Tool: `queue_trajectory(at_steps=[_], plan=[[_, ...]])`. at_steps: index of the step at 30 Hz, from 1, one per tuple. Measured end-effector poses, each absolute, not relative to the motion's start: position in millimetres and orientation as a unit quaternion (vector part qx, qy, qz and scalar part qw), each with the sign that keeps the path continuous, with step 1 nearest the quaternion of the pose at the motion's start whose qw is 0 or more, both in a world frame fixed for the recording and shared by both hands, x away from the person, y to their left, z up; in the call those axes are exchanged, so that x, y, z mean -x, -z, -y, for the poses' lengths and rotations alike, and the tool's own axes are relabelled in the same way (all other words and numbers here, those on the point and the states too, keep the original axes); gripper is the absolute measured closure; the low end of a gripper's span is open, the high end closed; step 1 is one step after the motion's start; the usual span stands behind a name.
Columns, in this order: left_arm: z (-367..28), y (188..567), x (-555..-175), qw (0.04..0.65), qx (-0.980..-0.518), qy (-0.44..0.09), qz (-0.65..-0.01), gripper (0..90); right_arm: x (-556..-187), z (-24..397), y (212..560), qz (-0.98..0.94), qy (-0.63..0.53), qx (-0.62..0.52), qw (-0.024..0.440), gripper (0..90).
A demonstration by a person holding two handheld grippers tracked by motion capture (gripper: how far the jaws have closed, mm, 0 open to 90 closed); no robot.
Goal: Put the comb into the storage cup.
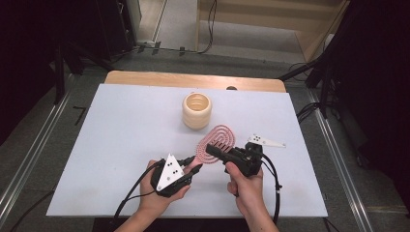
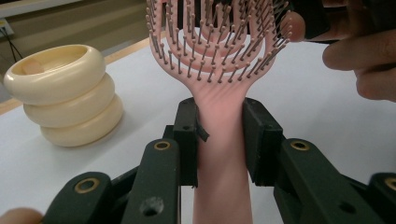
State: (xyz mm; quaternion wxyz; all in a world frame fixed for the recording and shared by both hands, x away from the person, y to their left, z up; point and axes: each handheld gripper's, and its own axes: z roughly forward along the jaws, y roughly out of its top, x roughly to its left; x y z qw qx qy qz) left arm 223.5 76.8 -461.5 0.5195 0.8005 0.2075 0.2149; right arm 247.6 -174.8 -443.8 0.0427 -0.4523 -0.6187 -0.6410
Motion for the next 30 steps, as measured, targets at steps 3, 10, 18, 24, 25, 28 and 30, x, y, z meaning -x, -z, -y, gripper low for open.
queue_trajectory(at_steps=[3,10,18,24,25,28,30], plan=[[-75,464,-226,0.519,-0.804,-0.201,-0.209,70.0,-248,177,446,0.613,0.653,0.441,0.063,60.9],[-85,459,-233,0.552,-0.782,-0.161,-0.242,36.2,-243,174,442,0.628,0.653,0.423,0.024,61.2],[-104,458,-238,0.567,-0.773,-0.135,-0.252,3.6,-237,174,437,0.642,0.649,0.408,-0.019,61.2],[-119,459,-240,0.571,-0.767,-0.137,-0.257,0.0,-234,173,433,0.648,0.649,0.397,-0.039,61.3],[-120,459,-240,0.572,-0.766,-0.139,-0.258,0.0,-234,173,433,0.648,0.649,0.396,-0.041,61.3],[-127,459,-240,0.570,-0.765,-0.148,-0.260,0.0,-234,174,432,0.648,0.649,0.396,-0.043,61.3],[-134,460,-240,0.573,-0.764,-0.150,-0.258,0.0,-233,174,432,0.649,0.648,0.396,-0.044,61.3]])
